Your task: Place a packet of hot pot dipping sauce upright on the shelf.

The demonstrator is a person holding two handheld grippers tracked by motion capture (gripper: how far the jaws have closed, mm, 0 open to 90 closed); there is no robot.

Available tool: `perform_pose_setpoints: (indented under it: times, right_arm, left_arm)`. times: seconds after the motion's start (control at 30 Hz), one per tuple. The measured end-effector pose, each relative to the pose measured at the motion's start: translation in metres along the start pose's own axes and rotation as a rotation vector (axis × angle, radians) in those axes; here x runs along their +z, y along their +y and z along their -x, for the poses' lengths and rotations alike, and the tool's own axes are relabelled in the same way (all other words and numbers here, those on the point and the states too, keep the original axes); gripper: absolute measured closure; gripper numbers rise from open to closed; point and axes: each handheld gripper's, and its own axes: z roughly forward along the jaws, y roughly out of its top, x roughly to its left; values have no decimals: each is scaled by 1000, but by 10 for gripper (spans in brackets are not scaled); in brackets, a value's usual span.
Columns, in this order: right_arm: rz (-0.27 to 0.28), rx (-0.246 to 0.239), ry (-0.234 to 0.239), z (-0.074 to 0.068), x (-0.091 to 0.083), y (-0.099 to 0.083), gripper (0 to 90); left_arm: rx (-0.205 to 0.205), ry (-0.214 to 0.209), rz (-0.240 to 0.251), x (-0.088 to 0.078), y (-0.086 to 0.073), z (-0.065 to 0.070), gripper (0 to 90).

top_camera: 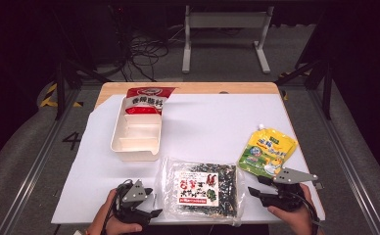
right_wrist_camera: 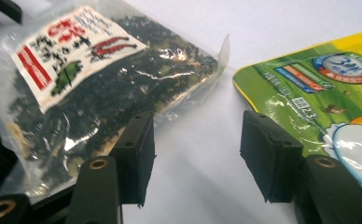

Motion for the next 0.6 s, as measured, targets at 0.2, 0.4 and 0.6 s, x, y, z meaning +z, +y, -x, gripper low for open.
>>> perform_pose_setpoints:
  times: [0.2, 0.4, 0.6]
  right_arm:
    - [-66, 6, 77, -8, 19, -5, 421]
    - [-112, -8, 193, -14, 29, -7, 640]
    - [-127, -18, 259, -18, 34, -5, 754]
  left_arm:
    - [-8, 42, 4, 3, 4, -7, 394]
    - [-14, 46, 20, 7, 11, -15, 618]
    - [58, 49, 21, 17, 23, -15, 898]
